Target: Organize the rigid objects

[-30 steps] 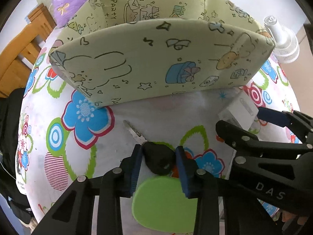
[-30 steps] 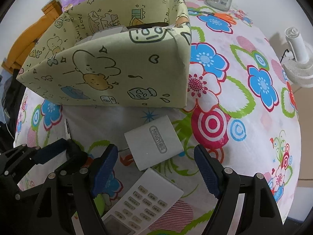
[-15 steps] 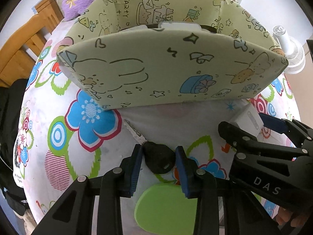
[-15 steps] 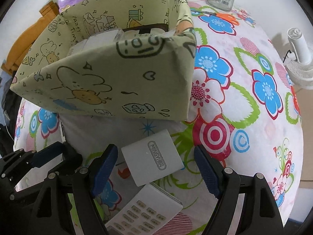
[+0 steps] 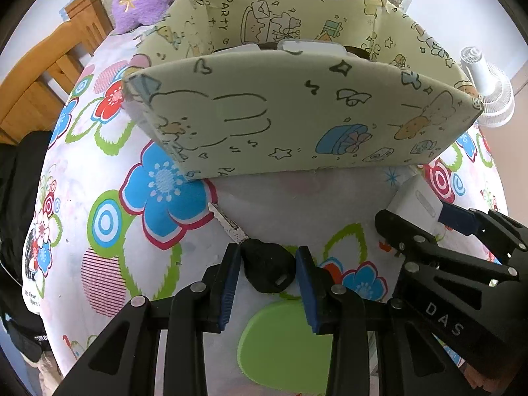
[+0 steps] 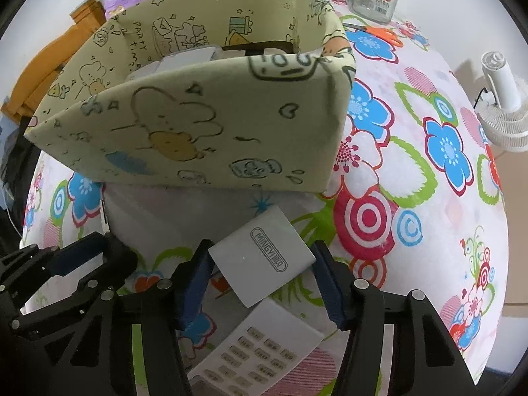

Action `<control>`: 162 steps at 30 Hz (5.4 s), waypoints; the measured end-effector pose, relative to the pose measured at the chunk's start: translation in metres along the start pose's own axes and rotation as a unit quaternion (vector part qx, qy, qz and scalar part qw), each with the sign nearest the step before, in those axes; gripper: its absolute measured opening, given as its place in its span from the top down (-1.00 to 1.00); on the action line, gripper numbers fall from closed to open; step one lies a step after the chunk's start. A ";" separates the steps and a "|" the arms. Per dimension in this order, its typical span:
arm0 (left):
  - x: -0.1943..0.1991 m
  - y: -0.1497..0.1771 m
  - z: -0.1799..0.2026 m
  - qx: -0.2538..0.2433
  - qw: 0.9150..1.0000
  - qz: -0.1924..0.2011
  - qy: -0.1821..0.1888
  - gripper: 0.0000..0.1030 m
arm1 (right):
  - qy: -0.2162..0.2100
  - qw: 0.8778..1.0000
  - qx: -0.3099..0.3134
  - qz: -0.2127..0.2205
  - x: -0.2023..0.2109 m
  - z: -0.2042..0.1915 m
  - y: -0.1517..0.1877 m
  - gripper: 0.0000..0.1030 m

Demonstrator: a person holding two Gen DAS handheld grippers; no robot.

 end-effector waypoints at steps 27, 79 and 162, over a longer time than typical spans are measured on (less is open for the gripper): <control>0.057 -0.001 -0.012 -0.031 0.999 0.029 0.028 0.33 | 0.007 0.999 -0.046 0.025 0.074 -0.012 0.046 -0.22; 0.164 -0.042 0.029 -0.052 0.991 0.124 0.011 0.33 | 0.021 0.993 -0.052 0.105 0.189 0.024 -0.006 -0.22; 0.050 -0.136 -0.005 -0.025 0.997 0.053 -0.041 -0.56 | -0.053 0.997 0.027 0.047 0.066 -0.014 -0.147 -0.22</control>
Point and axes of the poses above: each gripper's, at about its wrist camera, not at the fingertips, and x roughly against the way its jaws point, z to its right, y to its underside, the point moved 5 cm from there along -x, roughly the way its jaws point, and after that the axes turned 10 degrees about y, right-handed, at the moved point
